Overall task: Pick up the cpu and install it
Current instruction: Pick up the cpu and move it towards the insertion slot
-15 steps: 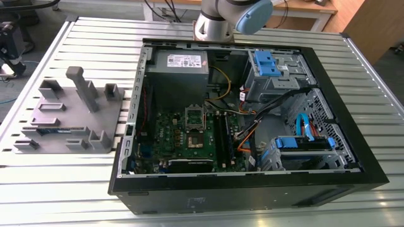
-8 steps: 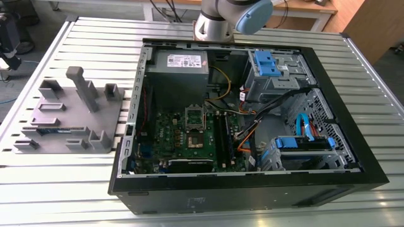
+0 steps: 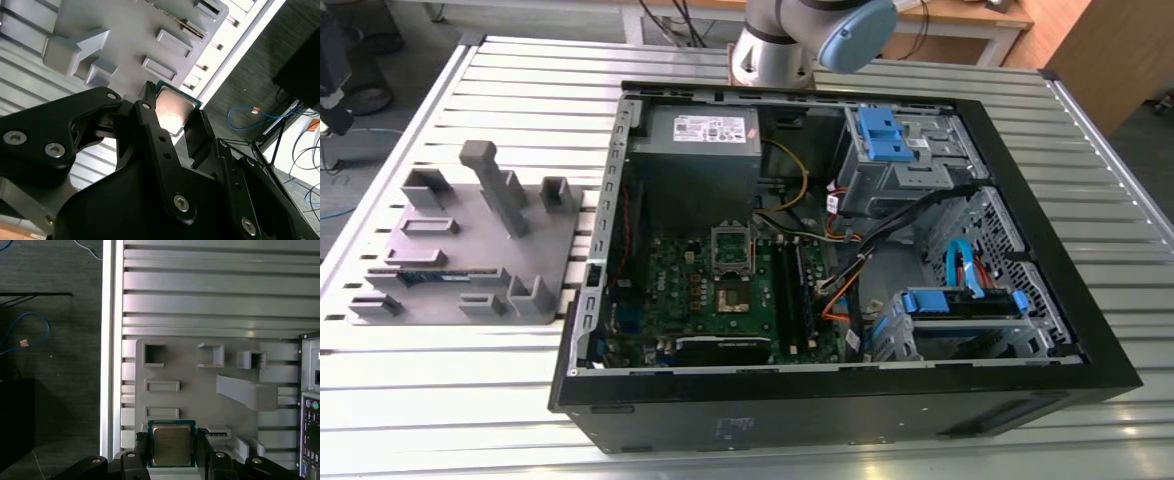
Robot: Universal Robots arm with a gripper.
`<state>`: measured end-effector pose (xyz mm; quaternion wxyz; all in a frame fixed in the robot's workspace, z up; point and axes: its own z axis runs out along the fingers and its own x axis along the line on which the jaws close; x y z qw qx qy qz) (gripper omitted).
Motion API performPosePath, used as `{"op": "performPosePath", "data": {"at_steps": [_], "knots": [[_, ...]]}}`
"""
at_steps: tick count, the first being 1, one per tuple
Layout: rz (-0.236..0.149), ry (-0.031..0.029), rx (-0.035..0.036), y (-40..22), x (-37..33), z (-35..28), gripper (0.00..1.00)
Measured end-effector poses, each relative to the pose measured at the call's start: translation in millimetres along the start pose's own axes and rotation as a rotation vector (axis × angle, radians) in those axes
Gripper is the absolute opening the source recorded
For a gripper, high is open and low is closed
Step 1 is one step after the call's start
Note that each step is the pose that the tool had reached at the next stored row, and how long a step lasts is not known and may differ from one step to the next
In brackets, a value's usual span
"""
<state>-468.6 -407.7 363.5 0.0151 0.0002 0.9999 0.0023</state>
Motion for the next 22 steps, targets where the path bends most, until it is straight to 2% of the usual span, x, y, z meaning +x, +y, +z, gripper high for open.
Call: {"op": "performPosePath", "data": {"at_steps": [11, 17, 22], "knots": [[0.000, 0.0000, 0.0000, 0.0, -0.4, -14.2, 0.47], [0.000, 0.0000, 0.0000, 0.1, -0.5, -14.7, 0.47], [0.000, 0.0001, 0.0000, 0.1, -4.5, -14.6, 0.47]]}}
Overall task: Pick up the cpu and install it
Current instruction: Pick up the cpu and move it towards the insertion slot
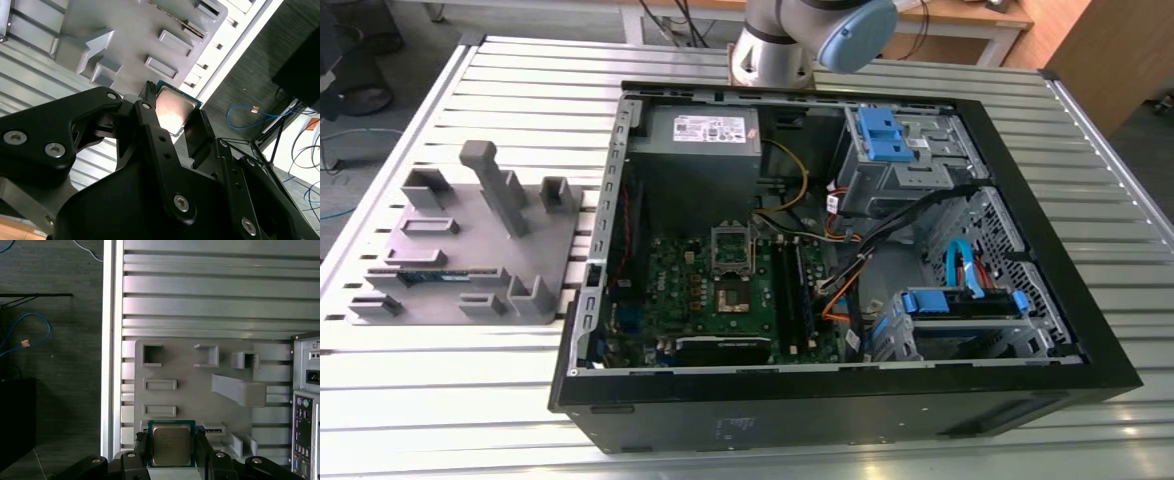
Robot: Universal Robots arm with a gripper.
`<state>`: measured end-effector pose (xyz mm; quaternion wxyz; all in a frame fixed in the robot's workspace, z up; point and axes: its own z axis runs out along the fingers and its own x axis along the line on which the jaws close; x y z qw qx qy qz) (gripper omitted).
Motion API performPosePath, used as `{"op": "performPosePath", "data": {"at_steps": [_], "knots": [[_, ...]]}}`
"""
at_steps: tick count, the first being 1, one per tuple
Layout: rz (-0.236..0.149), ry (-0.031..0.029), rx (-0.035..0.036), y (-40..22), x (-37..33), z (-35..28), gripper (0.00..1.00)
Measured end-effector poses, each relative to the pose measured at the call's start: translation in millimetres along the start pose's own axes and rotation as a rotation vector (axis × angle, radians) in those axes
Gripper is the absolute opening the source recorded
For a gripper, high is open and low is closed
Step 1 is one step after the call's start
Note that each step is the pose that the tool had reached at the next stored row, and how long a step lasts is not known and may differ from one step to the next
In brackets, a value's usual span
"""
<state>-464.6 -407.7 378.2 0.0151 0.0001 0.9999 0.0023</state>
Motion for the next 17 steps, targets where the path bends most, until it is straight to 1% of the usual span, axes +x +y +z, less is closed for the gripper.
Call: {"op": "performPosePath", "data": {"at_steps": [17], "knots": [[0.000, 0.0001, 0.0000, 0.0, -22.1, 0.7, 0.47]]}}
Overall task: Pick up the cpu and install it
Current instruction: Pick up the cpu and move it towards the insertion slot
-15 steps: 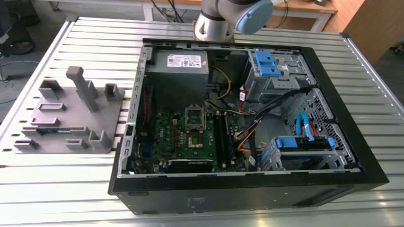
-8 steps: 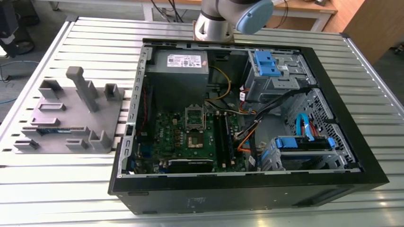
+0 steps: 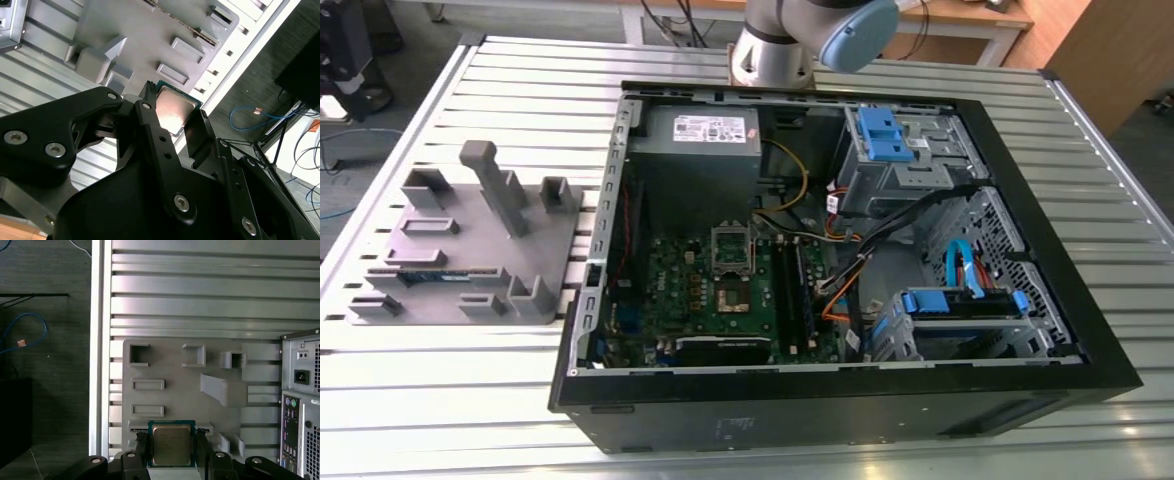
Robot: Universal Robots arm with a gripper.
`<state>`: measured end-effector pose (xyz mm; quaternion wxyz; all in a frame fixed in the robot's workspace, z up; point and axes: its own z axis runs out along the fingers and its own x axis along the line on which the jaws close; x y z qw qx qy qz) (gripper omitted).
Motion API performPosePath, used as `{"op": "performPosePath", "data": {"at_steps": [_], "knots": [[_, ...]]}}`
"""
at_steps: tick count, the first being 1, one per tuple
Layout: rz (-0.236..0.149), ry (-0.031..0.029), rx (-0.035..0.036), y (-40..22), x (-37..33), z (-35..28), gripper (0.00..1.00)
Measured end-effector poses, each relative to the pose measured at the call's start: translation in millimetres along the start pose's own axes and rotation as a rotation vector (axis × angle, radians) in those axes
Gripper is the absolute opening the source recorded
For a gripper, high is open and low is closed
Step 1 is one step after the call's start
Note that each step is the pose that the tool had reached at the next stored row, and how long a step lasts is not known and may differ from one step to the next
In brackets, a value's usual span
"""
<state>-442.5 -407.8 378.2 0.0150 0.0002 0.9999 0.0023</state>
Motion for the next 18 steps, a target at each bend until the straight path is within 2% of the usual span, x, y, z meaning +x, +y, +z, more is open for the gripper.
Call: {"op": "performPosePath", "data": {"at_steps": [18], "knots": [[0.000, -0.0002, -0.0001, 0.0, -23.3, 1.0, 0.47]]}}
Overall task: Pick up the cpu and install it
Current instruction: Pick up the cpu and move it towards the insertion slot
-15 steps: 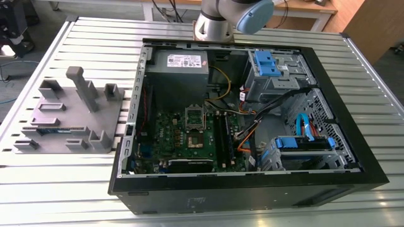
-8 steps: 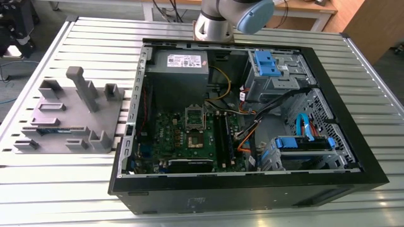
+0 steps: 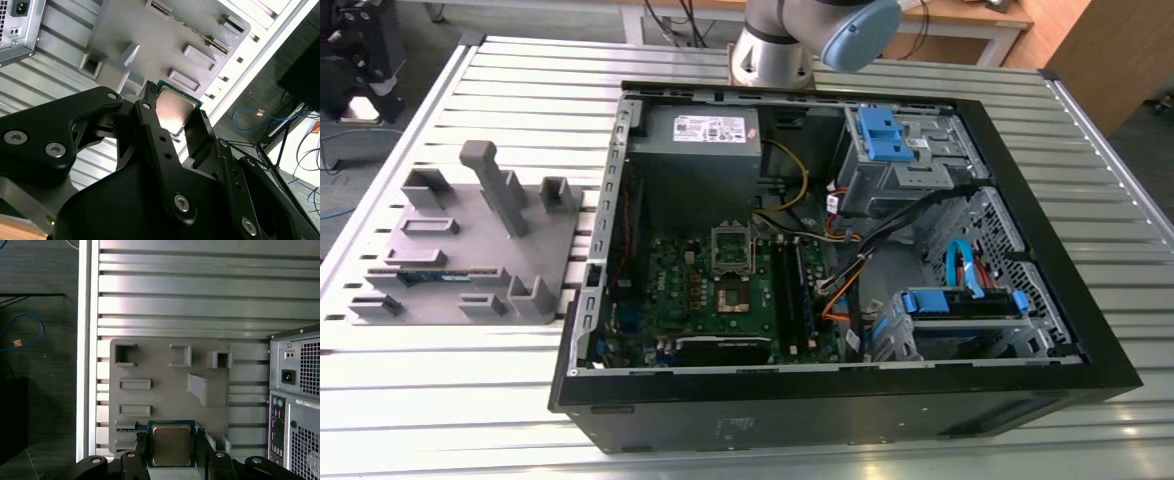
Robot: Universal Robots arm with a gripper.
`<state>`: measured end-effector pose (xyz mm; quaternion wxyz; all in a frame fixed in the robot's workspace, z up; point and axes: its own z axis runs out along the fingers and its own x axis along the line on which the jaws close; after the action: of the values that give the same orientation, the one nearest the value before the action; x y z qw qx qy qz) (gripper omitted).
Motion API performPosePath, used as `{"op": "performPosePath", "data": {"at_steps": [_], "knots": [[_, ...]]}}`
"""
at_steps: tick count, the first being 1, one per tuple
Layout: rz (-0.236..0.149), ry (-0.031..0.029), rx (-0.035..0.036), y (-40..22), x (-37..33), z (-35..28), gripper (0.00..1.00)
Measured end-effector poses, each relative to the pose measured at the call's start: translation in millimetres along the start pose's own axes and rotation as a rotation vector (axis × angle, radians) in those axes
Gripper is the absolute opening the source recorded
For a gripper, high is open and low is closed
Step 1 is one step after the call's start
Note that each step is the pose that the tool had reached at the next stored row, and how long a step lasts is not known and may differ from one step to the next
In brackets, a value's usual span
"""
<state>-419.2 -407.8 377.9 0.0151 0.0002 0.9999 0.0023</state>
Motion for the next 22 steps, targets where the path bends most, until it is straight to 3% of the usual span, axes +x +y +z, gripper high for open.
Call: {"op": "performPosePath", "data": {"at_steps": [5, 22], "knots": [[0.000, 0.0001, 0.0001, 0.0, -5.7, 0.2, 0.47], [0.000, 0.0001, 0.0001, 0.0, -11.6, 0.3, 0.47]]}}
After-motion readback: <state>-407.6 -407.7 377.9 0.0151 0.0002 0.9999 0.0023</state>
